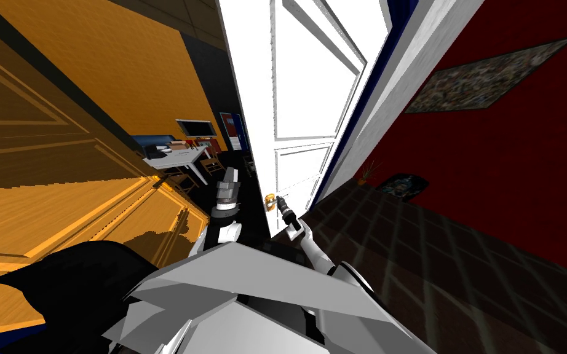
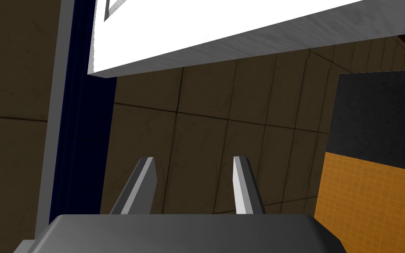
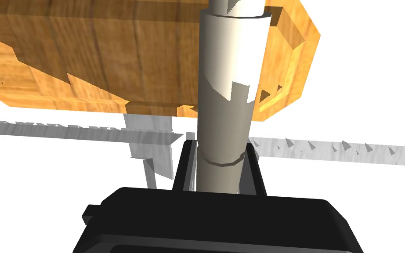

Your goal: Push the door open

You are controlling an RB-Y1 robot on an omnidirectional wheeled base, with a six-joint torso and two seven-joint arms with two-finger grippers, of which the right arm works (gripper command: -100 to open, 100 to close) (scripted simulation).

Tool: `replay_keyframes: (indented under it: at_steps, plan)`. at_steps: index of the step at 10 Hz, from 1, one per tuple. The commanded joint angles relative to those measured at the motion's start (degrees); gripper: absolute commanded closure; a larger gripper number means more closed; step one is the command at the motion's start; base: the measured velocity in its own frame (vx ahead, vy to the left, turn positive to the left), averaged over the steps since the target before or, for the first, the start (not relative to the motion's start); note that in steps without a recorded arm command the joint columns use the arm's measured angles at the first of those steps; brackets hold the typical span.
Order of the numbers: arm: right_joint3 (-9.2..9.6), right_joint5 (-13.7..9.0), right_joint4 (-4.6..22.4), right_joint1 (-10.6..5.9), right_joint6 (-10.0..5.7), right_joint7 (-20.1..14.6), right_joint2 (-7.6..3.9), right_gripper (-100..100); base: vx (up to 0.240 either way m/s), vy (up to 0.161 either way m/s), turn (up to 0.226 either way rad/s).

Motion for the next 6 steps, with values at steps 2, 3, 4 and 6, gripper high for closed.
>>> replay_keyframes:
  at_steps: [2,3,4,6]
  plan:
    - [-1.59,-0.1,0.2,-0.44,0.00,0.4,-0.83,100,0.057,0.169,-0.059]
    - [-2.30,-0.2,0.4,-0.48,0.00,0.6,-1.20,100,0.069,0.164,-0.025]
    - [-3.07,-0.2,0.5,-0.52,0.00,0.8,-1.55,100,0.086,0.193,-0.041]
    - [-4.32,-0.3,0.9,-0.59,0.00,1.2,-2.02,100,0.097,0.183,-0.055]
